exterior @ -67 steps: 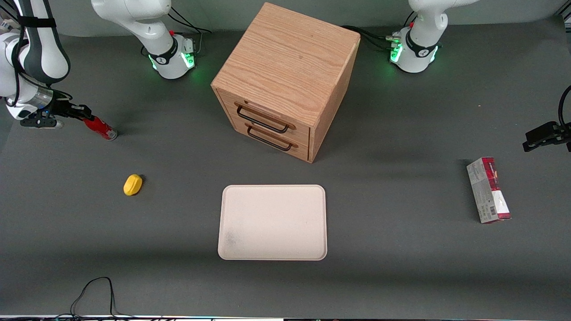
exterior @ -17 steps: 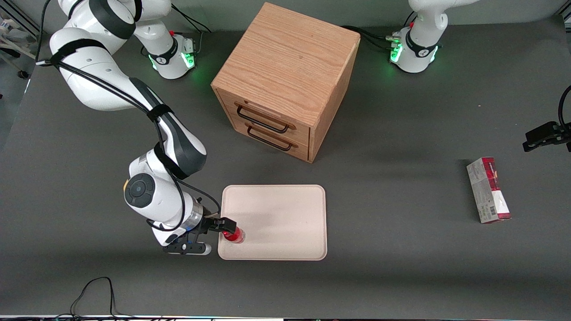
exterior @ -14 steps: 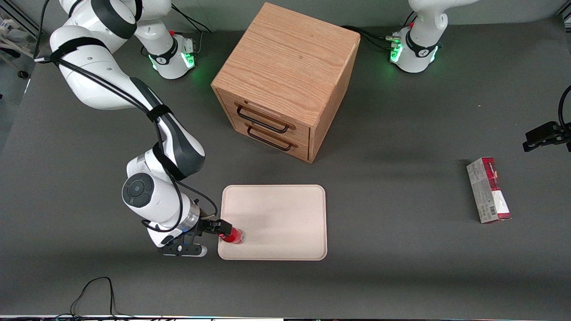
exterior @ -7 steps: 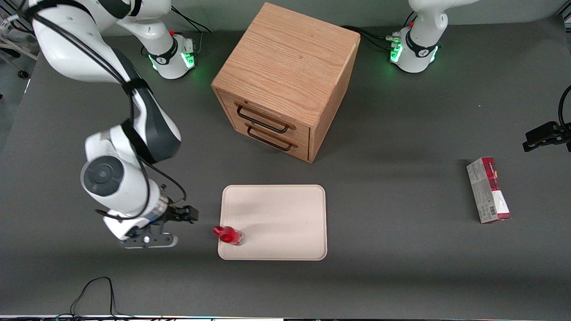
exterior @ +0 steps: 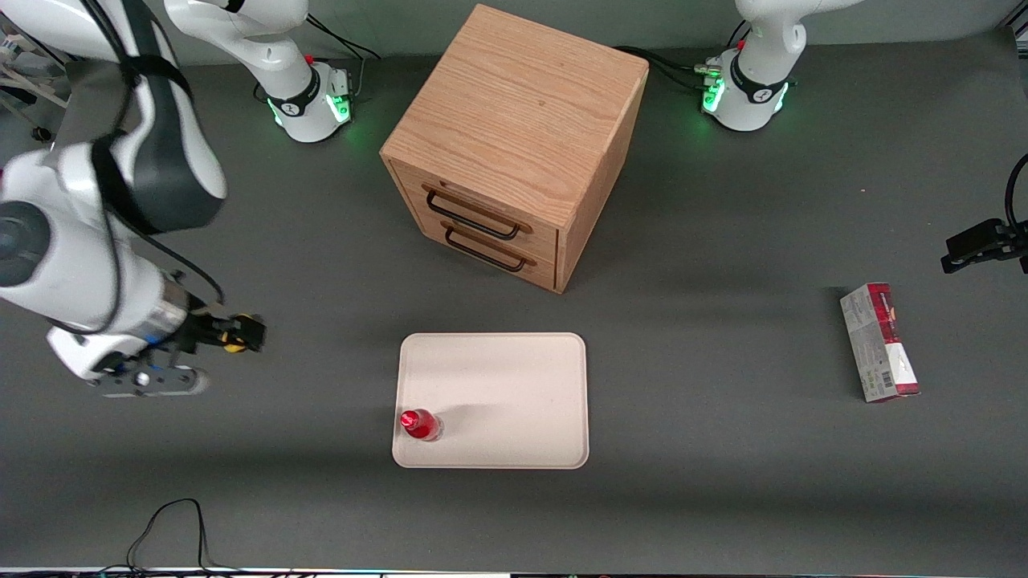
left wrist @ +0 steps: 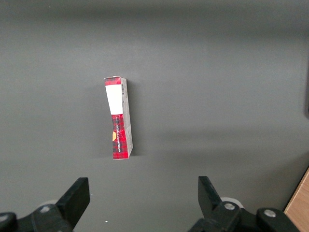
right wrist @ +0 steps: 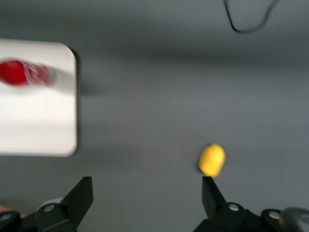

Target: Place coke bottle on tray

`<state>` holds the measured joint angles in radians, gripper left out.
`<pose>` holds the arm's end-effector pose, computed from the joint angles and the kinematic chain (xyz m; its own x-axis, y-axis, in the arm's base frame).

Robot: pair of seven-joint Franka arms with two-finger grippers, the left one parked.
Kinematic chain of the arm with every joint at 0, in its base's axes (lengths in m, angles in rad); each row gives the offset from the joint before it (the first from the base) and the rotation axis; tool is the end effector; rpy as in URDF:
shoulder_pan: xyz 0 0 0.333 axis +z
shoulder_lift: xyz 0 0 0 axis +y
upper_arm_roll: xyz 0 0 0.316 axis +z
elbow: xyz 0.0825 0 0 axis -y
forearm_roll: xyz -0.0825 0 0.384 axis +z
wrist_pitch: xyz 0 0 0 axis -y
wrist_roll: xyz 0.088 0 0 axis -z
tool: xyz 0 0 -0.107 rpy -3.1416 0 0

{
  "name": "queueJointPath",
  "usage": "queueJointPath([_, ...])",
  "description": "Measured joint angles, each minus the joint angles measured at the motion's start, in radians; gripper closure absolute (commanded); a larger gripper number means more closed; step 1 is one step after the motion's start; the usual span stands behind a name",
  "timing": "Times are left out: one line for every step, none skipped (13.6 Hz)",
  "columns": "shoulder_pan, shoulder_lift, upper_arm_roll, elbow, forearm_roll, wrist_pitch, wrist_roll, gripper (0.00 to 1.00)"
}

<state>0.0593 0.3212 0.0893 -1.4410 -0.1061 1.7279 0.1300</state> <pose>0.6502 0.0796 0.5057 0.9992 0.0319 -0.0234 0.0337 -0.9963 0.0797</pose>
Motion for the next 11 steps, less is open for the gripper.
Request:
queueJointPath([0.000, -0.042, -0.040, -0.030, 0.027, -0.024, -0.041, 0.00])
queueJointPath([0.000, -0.087, -0.081, -0.063, 0.059, -0.037, -0.083, 0.00])
queueJointPath([0.002, -0.141, -0.129, -0.105, 0.092, -0.045, -0.133, 0.00])
queueJointPath([0.006, -0.201, -0.179, -0.150, 0.118, -0.052, -0.177, 0.00])
queueJointPath([0.010, -0.259, -0.222, -0.189, 0.131, -0.069, -0.205, 0.00])
queueJointPath([0.013, -0.313, -0.252, -0.221, 0.139, -0.093, -0.222, 0.00])
queueJointPath([0.016, -0.358, -0.267, -0.246, 0.141, -0.114, -0.226, 0.00])
queueJointPath([0.019, -0.391, -0.270, -0.263, 0.141, -0.127, -0.226, 0.00])
queueJointPath([0.025, -0.409, -0.270, -0.274, 0.141, -0.131, -0.226, 0.00])
queueJointPath([0.032, -0.415, -0.269, -0.279, 0.141, -0.132, -0.226, 0.00])
queueJointPath([0.038, -0.414, -0.269, -0.282, 0.141, -0.132, -0.226, 0.00])
